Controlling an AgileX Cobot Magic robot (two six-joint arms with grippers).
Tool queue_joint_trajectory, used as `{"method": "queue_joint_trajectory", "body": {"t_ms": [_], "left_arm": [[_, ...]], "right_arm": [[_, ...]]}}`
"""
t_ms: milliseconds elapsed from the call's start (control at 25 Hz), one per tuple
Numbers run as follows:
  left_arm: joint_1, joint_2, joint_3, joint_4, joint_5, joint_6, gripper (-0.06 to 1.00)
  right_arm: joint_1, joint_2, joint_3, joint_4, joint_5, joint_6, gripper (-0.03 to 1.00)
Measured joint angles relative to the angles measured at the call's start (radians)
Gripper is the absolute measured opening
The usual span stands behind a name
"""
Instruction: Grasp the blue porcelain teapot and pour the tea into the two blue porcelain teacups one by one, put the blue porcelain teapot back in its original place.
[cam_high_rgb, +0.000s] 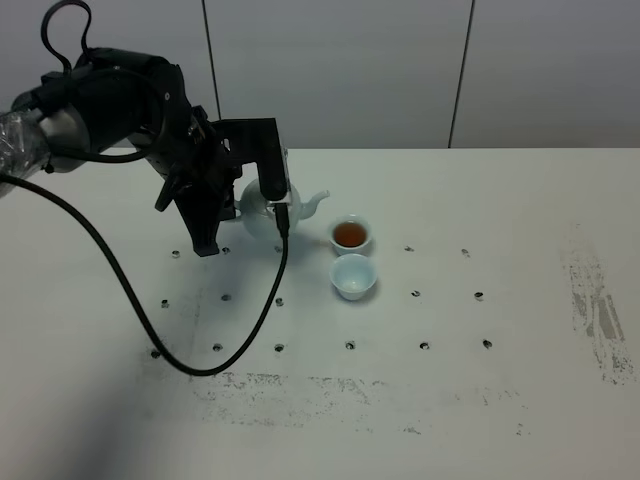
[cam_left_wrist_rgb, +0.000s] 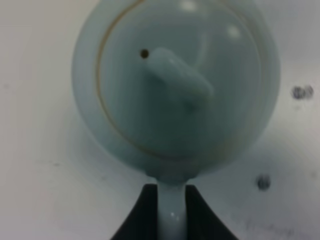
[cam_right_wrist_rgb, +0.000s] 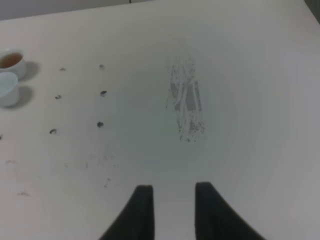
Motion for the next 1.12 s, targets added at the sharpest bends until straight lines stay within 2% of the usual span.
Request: {"method": "queue_joint_trajectory", "body": {"t_ms": [120,240,600,960,1120], "left_arm": [[-0.039,-0.032,-0.001,0.064,0.054,0.093,0.13],[-0.086,-0.036,-0.001,0.115,0.08,0.117,0.13],[-0.168,-0.028,-0.003,0.267,0.103,0.018,0.13],[-0.218,0.068,-0.159,0.351,0.254,-0.024,0.13],[-0.234,0.094,-0.18,0.409,0.28,-0.027,0.13]], "right_arm": [[0.0,0.0,0.0,0.0,0.0,0.0,0.22],[0.0,0.0,0.0,0.0,0.0,0.0,0.22],[0.0,0.0,0.0,0.0,0.0,0.0,0.22],[0.0,0.0,0.0,0.0,0.0,0.0,0.22],[0.0,0.0,0.0,0.0,0.0,0.0,0.22]]}}
